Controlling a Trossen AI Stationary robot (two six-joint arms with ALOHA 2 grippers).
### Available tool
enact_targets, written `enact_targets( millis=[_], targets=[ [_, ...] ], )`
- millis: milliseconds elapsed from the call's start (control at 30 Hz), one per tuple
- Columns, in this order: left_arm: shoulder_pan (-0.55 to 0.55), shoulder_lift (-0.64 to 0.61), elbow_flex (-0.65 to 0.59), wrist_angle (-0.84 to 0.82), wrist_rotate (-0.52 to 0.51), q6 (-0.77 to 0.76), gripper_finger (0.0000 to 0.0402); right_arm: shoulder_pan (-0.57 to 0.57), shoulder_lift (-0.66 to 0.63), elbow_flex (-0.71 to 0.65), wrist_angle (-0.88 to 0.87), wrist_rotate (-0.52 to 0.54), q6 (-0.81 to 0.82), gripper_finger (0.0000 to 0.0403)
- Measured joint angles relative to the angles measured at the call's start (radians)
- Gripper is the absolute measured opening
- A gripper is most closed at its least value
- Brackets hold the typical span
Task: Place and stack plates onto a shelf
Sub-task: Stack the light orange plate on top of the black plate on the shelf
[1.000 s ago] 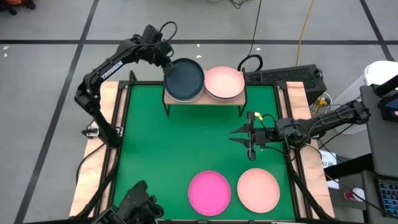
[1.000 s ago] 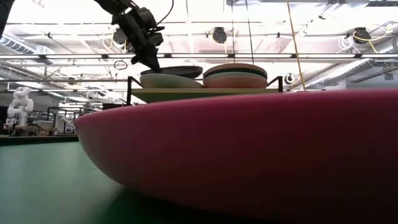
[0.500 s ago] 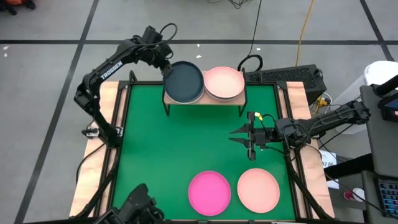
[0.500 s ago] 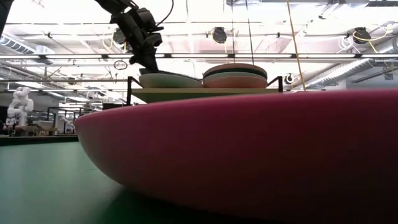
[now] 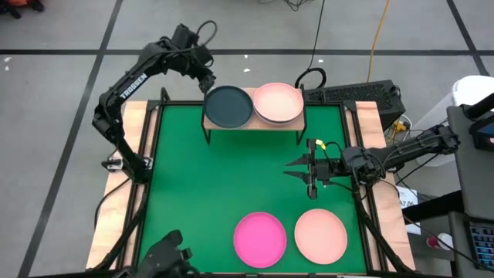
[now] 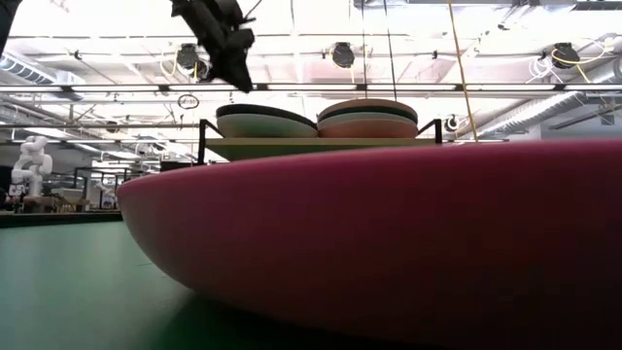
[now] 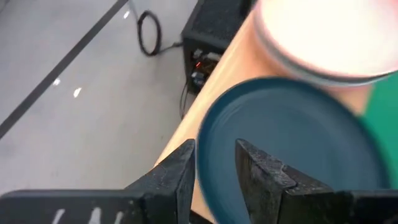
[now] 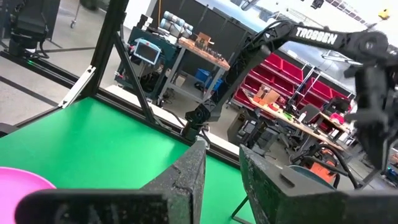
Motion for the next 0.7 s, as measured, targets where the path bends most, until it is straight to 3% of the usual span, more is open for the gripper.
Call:
enact_targets(
  millis=[167,367,500,700],
  targets=[
    [-0.059,-0.035,0.094,-0.081,0.109,0.039,0.0120,0.000,0.000,0.000,-0.001,0.000,0.011,0.0084],
    [-0.283,-0.157,-0.031,-0.008,0.098,0.073,0.0120,0.024,-0.035,0.000,-0.048,0.067,0.024,0.0084],
    [-0.476,-0.264,-0.260,0.257,0.044,0.022,0.0120,0.052,-0.080,0.000,-0.102,0.150,0.049,0.0084],
    [-0.769,-0.327,-0.615,0.826,-0.049,-0.046,0.0120,0.077,-0.134,0.000,-0.131,0.158,0.055,0.0084]
  ],
)
